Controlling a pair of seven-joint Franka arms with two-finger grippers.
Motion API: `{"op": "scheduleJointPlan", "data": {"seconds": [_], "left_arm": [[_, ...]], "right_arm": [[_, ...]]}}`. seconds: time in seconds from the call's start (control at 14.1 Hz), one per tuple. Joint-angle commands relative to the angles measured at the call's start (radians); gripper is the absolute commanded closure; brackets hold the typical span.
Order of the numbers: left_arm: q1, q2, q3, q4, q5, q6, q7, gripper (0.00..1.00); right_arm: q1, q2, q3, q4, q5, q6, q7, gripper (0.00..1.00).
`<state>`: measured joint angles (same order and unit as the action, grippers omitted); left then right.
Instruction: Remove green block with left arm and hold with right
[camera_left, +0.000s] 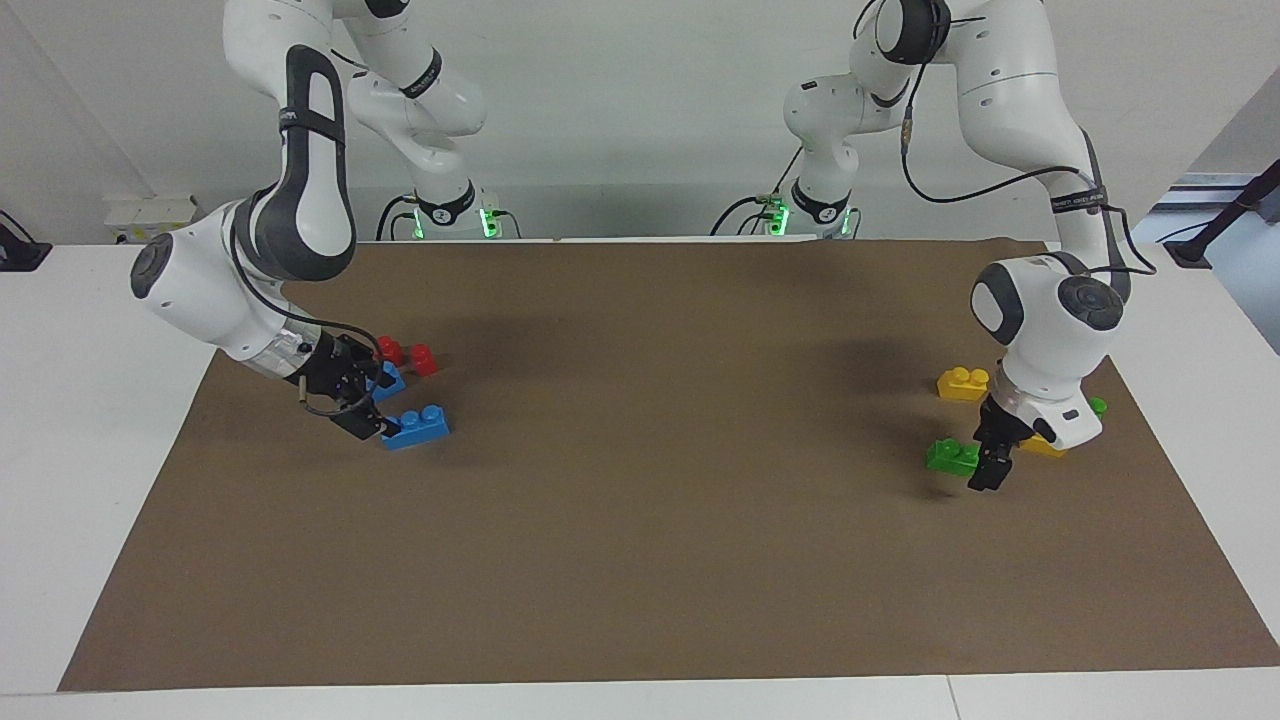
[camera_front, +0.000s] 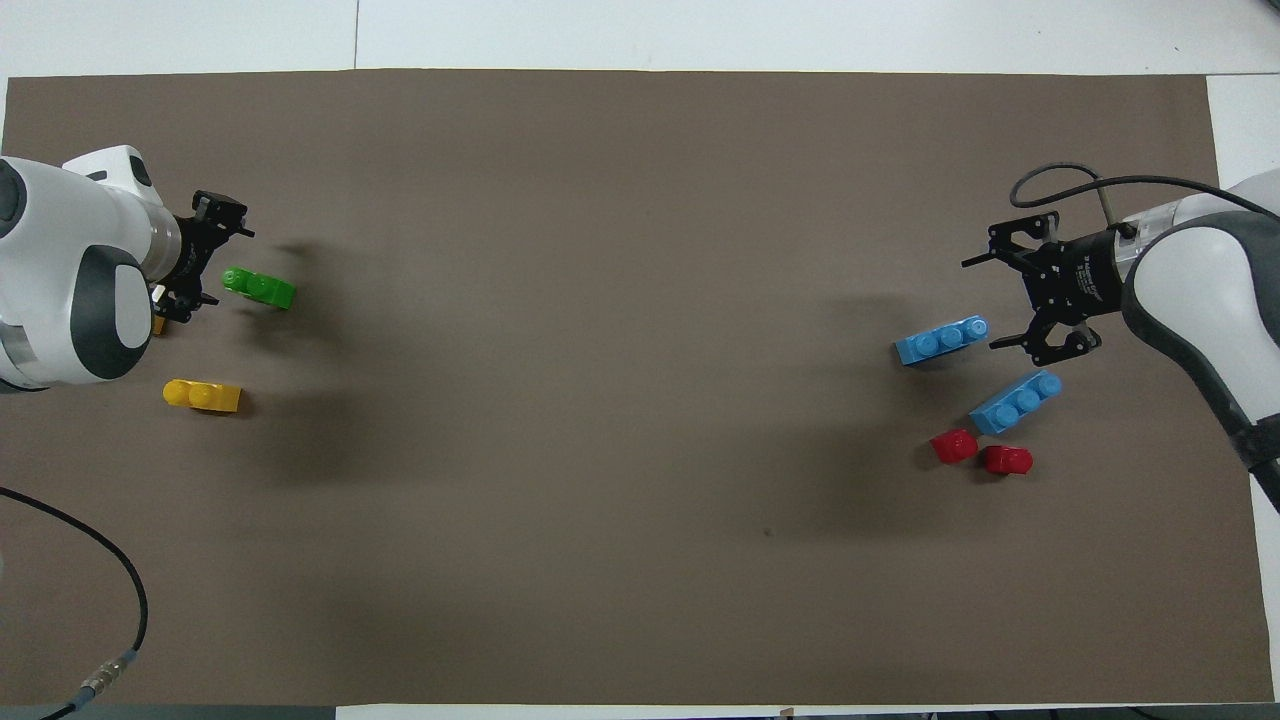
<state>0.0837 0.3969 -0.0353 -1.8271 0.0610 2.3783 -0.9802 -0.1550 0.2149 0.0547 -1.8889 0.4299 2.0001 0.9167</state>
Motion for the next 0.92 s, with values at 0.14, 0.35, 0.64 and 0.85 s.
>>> {"op": "scheduleJointPlan", "data": {"seconds": [0.14,0.35,0.64,0.85], "left_arm": [[0.002,-0.035,0.0,0.035,0.019,-0.002,0.098,0.0],[0.004,-0.046,0.0,0.035,0.017,-0.01,0.1,0.0],[-0.002,-0.099,-0.003,0.08,0.019,-0.152,0.239,0.0],[-0.01,-0.125,-0.009,0.196,0.019,-0.364,0.444,0.0]], "right_arm": [[0.051,-0.083,0.016,0.175,-0.267,-0.176,-0.222,0.0],[0.061,-0.176,0.016,0.231,-0.33,-0.289,-0.483,0.0],[0.06,-0.243,0.014,0.31,-0.365,-0.476,-0.726,0.0],[0.06,-0.239,0.017,0.347,-0.414,-0.517,-0.801,0.0]]}}
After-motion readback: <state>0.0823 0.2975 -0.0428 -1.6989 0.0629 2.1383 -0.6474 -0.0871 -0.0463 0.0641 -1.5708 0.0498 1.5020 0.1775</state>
